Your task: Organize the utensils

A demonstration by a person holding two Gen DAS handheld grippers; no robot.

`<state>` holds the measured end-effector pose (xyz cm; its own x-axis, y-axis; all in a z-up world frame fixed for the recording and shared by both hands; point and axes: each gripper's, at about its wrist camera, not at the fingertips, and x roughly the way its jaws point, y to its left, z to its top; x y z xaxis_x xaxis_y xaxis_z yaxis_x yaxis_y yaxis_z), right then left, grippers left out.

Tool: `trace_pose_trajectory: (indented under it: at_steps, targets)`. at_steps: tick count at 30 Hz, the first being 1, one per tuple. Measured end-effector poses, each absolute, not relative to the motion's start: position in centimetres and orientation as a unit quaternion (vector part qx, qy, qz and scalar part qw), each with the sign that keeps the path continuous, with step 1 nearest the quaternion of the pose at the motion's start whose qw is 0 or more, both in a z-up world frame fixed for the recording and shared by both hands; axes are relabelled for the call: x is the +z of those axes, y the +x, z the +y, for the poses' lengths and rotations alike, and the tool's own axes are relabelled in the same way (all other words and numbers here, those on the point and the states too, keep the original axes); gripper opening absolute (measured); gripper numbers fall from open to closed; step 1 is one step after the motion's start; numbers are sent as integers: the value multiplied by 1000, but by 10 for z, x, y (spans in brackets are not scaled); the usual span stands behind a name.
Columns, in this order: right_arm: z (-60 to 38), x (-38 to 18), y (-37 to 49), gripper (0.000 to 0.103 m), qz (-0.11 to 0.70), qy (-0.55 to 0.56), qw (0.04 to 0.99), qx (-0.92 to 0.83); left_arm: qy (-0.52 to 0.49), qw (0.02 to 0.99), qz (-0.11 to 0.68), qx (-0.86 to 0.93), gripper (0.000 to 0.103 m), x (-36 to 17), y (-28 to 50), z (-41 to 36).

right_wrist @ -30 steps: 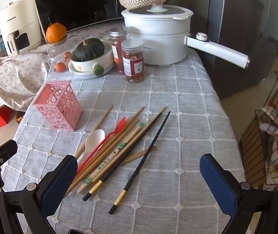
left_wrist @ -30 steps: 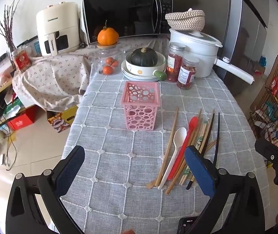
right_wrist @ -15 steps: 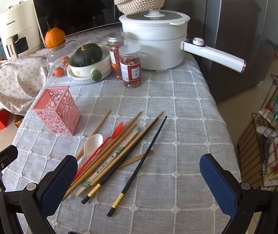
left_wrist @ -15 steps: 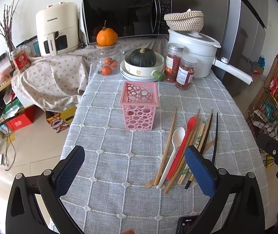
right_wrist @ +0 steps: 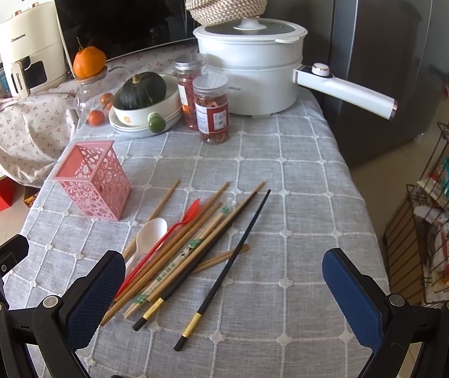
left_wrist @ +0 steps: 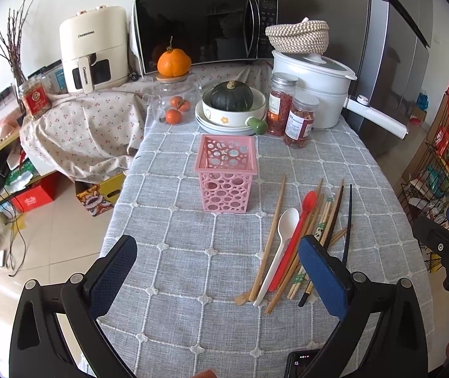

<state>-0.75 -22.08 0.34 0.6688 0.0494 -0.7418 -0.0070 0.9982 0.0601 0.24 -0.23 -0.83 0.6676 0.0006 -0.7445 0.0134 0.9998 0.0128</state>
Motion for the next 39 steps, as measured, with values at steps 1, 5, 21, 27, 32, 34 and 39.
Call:
trace_pose_trajectory:
  at_steps: [1,5,21,27,32,34,39]
  targets:
    - [-220,3,-7,103,407,26,913,15,9,913,408,-3,103,-8,2,-3]
    - [-219,3,-6,103,408,25,913,17,9,913,409,-3,103,-7,3,-1]
    - [-220,2,-7,103,408,29,912,17,9,913,408,-4,103,-6,2,0]
    - [-224,2,-5,103,401,31,916,5,7,915,402,-5,103,-1,3,3]
    - [-229,3,1,103,391,30,920,9,-1,911,413,-20,103,-6,13,4]
    - [-234,2,6,103,388,29,921,7,-2,902,431,-40,103,-11,22,3]
    - [-252,-11,25,103,423,61,904,24,0,866,489,-107,102,-22,42,-9]
